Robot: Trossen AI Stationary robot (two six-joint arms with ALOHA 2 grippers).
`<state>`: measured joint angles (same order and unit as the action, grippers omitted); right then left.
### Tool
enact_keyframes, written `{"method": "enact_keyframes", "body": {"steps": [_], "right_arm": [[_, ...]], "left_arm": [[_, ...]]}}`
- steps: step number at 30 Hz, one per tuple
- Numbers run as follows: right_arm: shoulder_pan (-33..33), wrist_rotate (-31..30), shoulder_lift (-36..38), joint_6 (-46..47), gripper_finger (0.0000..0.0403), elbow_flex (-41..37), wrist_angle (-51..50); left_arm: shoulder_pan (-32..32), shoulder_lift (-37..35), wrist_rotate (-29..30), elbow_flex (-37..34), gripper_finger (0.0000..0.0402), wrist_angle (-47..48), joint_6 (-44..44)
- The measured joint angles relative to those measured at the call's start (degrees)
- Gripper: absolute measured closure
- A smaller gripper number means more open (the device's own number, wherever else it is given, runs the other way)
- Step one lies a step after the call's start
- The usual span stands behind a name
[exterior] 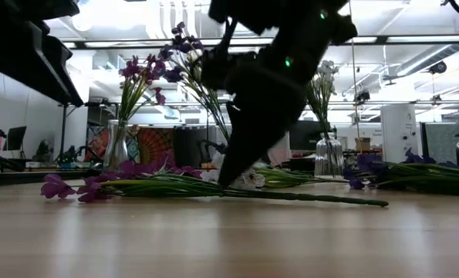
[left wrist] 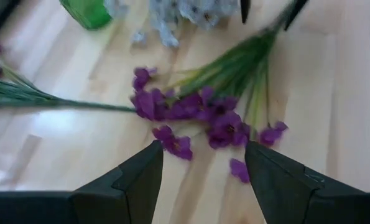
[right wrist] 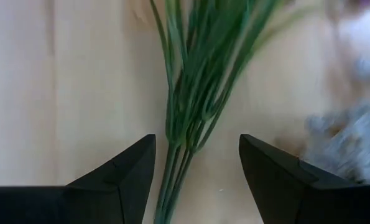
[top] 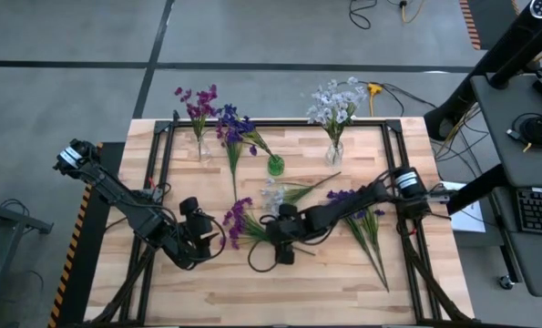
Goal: Sort flowers into vase by color
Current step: Put the bottom violet flowers into the left transparent flower vase
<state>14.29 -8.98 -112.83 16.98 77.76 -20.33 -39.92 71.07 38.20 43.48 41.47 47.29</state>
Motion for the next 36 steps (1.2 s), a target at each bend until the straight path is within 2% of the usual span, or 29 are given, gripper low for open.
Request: {"method": "enact_keyframes", "body": {"steps": [3,12,18,25,31,36], "right_arm": [[0.4,0.0,-1.2,4.4,0.0179,-0.1,-1.2],[1.0,-0.6,-2.2,6.4,0.0193,0.0,-1.1],[1.0,-1.1,-2.3,6.2,0.0266,0.0,-1.1],[1.0,-1.3,-2.4,5.5,0.0381,0.0,-1.0],[1.0,-1.2,-0.4,4.9,0.0388,-0.4,-3.3],[0.9,-1.1,5.5,3.2,0.0389,-0.8,-5.1]], "left_arm": [[0.0,0.0,-3.0,0.0,0.0192,0.2,0.5],[-0.1,0.0,-3.1,0.0,0.0192,0.1,1.7],[-0.1,0.0,-2.3,0.0,0.0192,-0.1,2.8],[-0.1,0.0,3.7,0.0,0.0192,-1.0,2.8],[-0.1,-1.4,6.5,0.0,0.0192,-0.9,2.4],[-2.5,-3.3,9.8,0.0,0.0192,-1.1,1.4]]}}
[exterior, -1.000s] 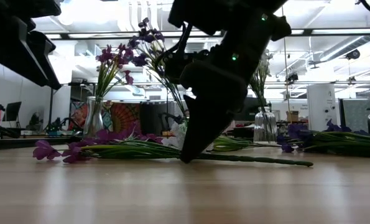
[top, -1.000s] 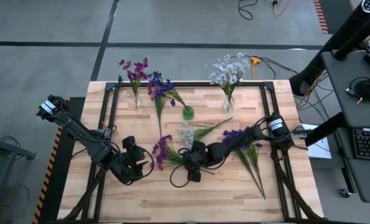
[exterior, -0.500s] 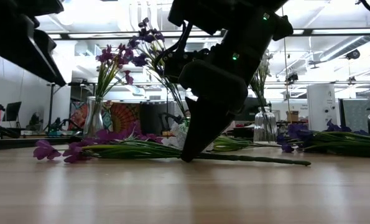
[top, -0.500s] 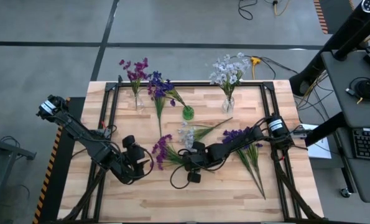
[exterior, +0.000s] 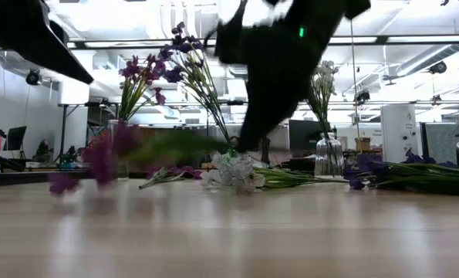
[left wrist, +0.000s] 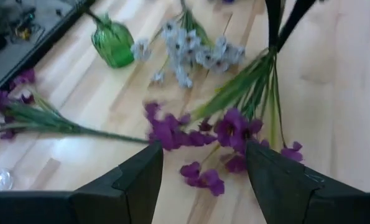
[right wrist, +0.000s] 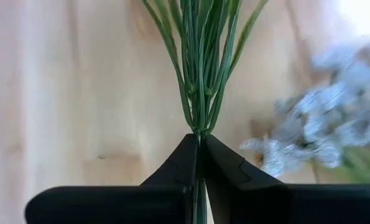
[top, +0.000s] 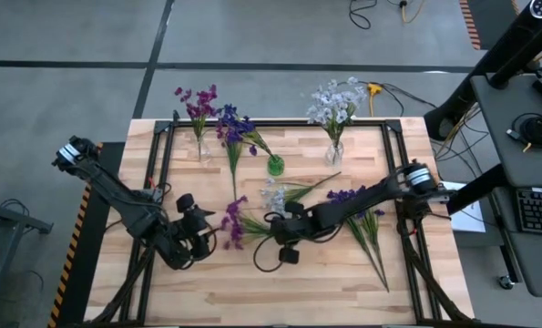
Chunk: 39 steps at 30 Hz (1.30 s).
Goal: Sort flowers into vase by color
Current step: Put the bottom violet flowers into the left transparent flower vase
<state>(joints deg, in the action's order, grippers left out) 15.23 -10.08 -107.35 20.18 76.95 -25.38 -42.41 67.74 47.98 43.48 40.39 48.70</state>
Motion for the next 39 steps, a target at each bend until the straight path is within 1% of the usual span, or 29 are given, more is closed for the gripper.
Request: {"method": "enact_keyframes", "body": {"steps": [7,11,14,17,20,24,28,33,39], "right_arm": [[-0.2,-1.1,7.8,-3.5,0.039,-4.7,2.1],[-0.9,-2.0,12.8,-4.6,0.039,-9.2,6.3],[-1.0,-2.0,17.3,-5.4,0.039,-14.3,13.3],[-1.0,-1.9,22.2,-7.3,0.039,-20.5,24.1],[-1.2,-1.4,25.1,-9.3,0.039,-26.2,36.4],[-1.7,-0.1,25.8,-13.6,0.039,-30.7,52.1],[-2.5,3.5,24.3,-17.1,0.039,-31.3,60.8],[-3.6,7.7,21.4,-20.4,0.039,-28.3,65.3],[-4.2,9.8,17.1,-24.1,0.039,-23.0,65.0]], "left_arm": [[-7.0,-2.7,8.9,0.0,0.0192,-1.8,-0.1],[-10.9,-2.8,13.1,0.0,0.0192,-3.2,0.1],[-12.8,-2.3,15.1,0.0,0.0192,-4.0,0.3],[-13.3,-1.5,16.1,0.0,0.0192,-5.3,0.3],[-13.3,-0.3,16.9,0.0,0.0192,-7.8,0.3],[-13.2,2.3,20.6,0.0,0.0192,-11.2,-0.2],[-13.1,4.4,22.9,0.0,0.0192,-14.0,-0.2],[-12.3,6.3,25.4,0.0,0.0192,-18.4,-2.2],[-9.9,7.9,22.7,0.0,0.0192,-29.1,-12.3]]}}
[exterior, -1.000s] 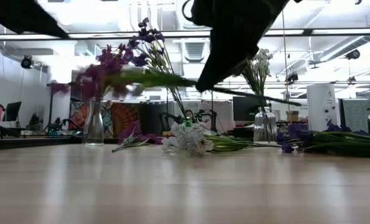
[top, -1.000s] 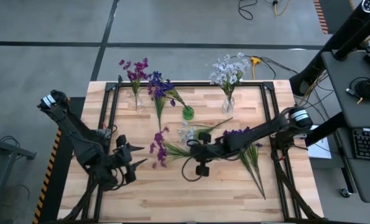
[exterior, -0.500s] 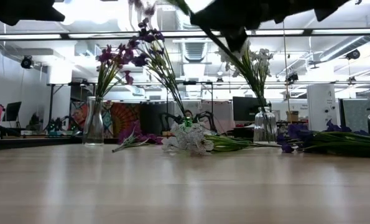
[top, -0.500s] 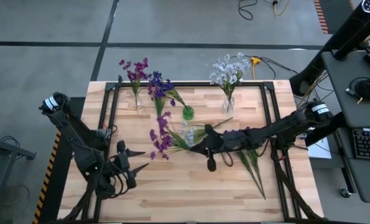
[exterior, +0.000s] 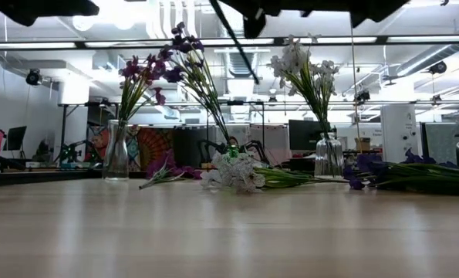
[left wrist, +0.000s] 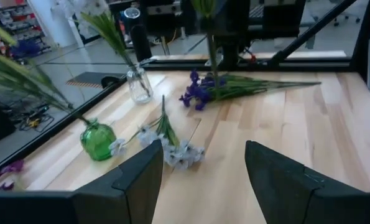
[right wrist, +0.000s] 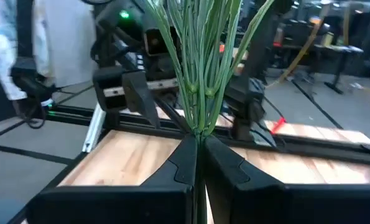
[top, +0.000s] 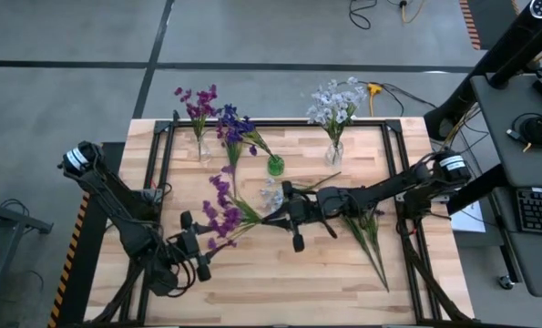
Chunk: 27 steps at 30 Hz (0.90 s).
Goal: Sort flowers into vase by color
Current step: Put the bottom violet flowers into the left transparent flower vase
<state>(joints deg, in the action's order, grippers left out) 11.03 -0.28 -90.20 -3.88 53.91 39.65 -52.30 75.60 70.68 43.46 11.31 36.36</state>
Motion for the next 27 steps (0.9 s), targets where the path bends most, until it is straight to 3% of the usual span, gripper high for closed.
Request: {"method": "enact_keyframes", "body": {"steps": [7,16,27], "right_arm": [[-0.1,7.7,-6.1,-1.8,0.039,6.9,1.9],[-0.1,8.3,-14.4,-4.8,0.039,14.0,2.7],[-0.3,8.2,-17.3,-5.9,0.039,15.9,2.5]], "left_arm": [[2.8,1.1,0.0,0.0,0.0192,-12.6,-11.7],[4.7,2.5,-0.2,0.0,0.0192,-30.6,-30.5],[6.4,2.5,0.5,0.0,0.021,-31.9,-32.9]]}}
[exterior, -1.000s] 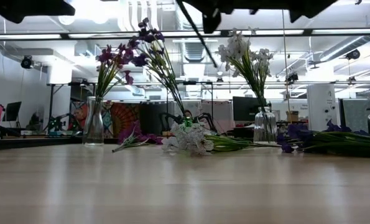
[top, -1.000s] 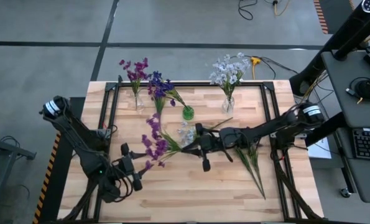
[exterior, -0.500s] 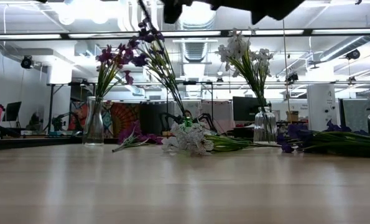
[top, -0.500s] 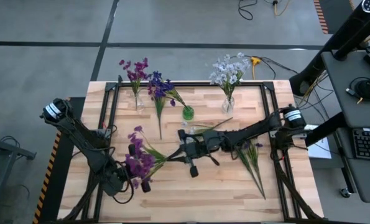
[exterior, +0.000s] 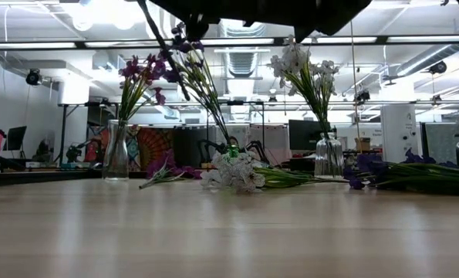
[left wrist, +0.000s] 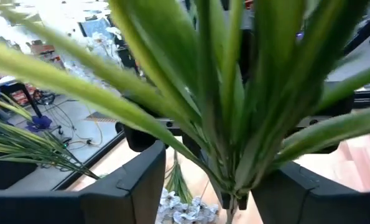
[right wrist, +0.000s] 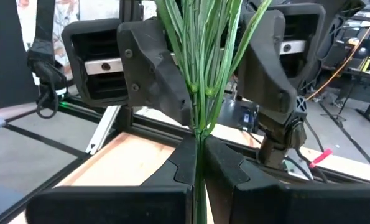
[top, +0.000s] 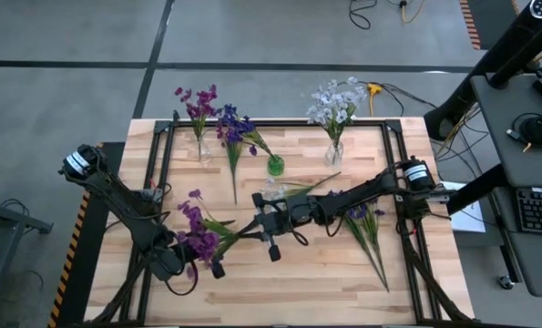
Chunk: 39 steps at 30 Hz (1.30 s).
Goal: Sort flowers into vase by color
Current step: Put the bottom violet flowers into the left transparent flower vase
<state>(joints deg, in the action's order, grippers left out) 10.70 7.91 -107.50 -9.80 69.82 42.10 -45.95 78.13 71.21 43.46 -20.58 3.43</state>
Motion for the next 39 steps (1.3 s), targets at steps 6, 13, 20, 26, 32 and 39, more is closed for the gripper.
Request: {"method": "enact_keyframes", "body": {"steps": [6,13,20,26,32,39], "right_arm": [[-0.4,-1.1,0.0,1.4,0.039,0.0,0.2],[-1.2,-0.7,0.0,3.6,0.0359,0.0,-0.7],[-1.4,-0.2,0.2,5.1,0.0258,0.0,-1.7],[-1.6,-1.0,3.7,5.6,0.0199,0.0,-8.7],[-1.5,-6.4,8.9,4.7,0.0169,-0.1,-21.4],[-2.2,-12.4,14.0,4.8,0.0154,-0.1,-33.2]], "left_arm": [[0.3,0.0,2.5,0.0,0.0287,0.0,-1.3],[0.3,0.0,2.7,0.0,0.0387,0.0,-1.6],[0.5,-0.2,3.5,0.0,0.0381,0.1,-1.7],[0.6,-2.2,8.7,0.0,0.0387,0.4,-3.3],[1.4,-8.4,12.5,0.0,0.0389,6.5,-5.4],[5.9,-18.1,12.9,0.0,0.039,17.3,-5.4]]}}
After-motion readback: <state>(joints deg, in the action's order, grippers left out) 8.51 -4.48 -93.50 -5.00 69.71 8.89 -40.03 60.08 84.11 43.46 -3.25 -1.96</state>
